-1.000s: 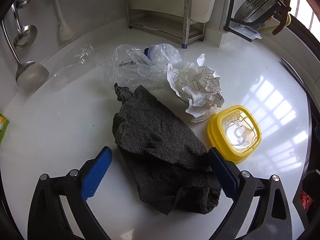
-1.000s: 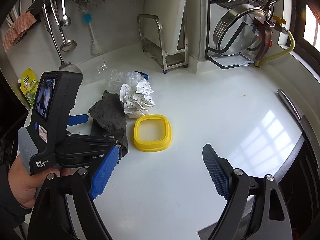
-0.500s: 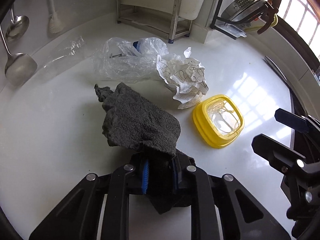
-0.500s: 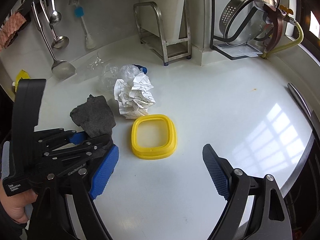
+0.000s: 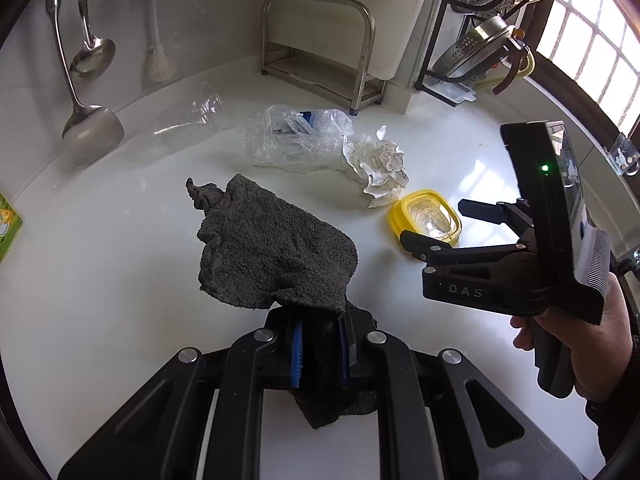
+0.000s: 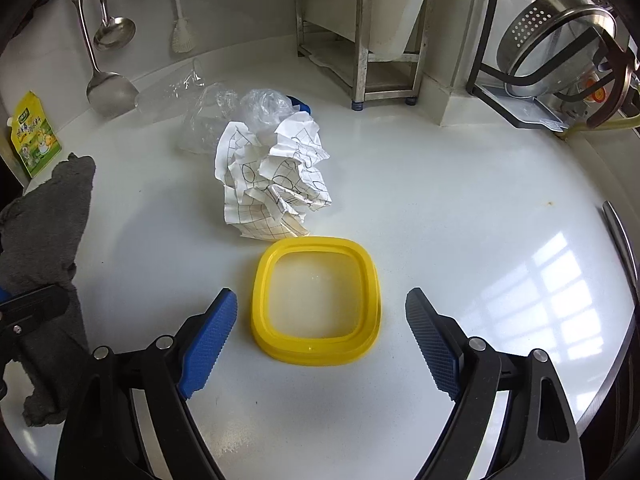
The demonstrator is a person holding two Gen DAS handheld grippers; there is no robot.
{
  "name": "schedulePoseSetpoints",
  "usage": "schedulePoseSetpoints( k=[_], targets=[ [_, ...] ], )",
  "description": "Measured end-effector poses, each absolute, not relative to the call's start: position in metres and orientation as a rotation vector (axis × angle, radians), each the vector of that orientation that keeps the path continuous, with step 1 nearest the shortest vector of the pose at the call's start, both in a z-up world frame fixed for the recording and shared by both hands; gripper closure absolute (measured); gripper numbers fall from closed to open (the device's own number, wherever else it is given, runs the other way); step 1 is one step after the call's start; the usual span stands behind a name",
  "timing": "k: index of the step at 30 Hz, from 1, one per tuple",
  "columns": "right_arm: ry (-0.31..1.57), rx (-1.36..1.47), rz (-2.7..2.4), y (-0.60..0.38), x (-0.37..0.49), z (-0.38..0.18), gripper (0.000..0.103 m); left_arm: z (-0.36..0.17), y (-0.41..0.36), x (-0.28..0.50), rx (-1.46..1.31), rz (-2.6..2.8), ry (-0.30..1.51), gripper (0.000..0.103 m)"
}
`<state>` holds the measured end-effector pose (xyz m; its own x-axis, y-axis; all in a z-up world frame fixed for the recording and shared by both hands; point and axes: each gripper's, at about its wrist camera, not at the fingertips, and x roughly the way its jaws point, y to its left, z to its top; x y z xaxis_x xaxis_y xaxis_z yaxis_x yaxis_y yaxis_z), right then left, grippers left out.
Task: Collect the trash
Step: 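Grasp the yellow plastic lid with the right gripper while the left gripper holds the cloth, then carry the cloth and yellow lid over the blue basket with both grippers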
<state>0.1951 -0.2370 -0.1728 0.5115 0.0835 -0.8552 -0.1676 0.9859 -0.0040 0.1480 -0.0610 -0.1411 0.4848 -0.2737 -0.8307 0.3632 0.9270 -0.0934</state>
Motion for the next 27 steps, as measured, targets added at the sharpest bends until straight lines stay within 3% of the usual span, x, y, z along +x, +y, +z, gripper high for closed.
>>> schedulePoseSetpoints(
  k=[4, 5, 6, 9, 27],
  targets=[
    [1.023, -0.081, 0.158, -0.235, 0.197, -0.180, 0.020, -0.138, -0.056, 0.142, 0.096, -0.384, 0.993, 0.090],
    [1.023, -0.079, 0.165, -0.235, 0.197, -0.179, 0.023, -0.138, -0.054, 0.141, 0.094, -0.382, 0.994, 0.090],
    [1.019, -0.079, 0.169, -0.234, 0.197, -0.178, 0.035, -0.138, -0.053, 0.141, 0.090, -0.381, 0.998, 0.090],
    [1.037, -0.067, 0.191, -0.232, 0.197, -0.176, 0.038, -0.138, -0.049, 0.139, 0.080, -0.368, 1.001, 0.090],
    [0.987, 0.007, 0.246, -0.233, 0.098, -0.117, 0.039, -0.105, -0.054, 0.078, 0.112, -0.418, 0.975, 0.090]
  ],
)
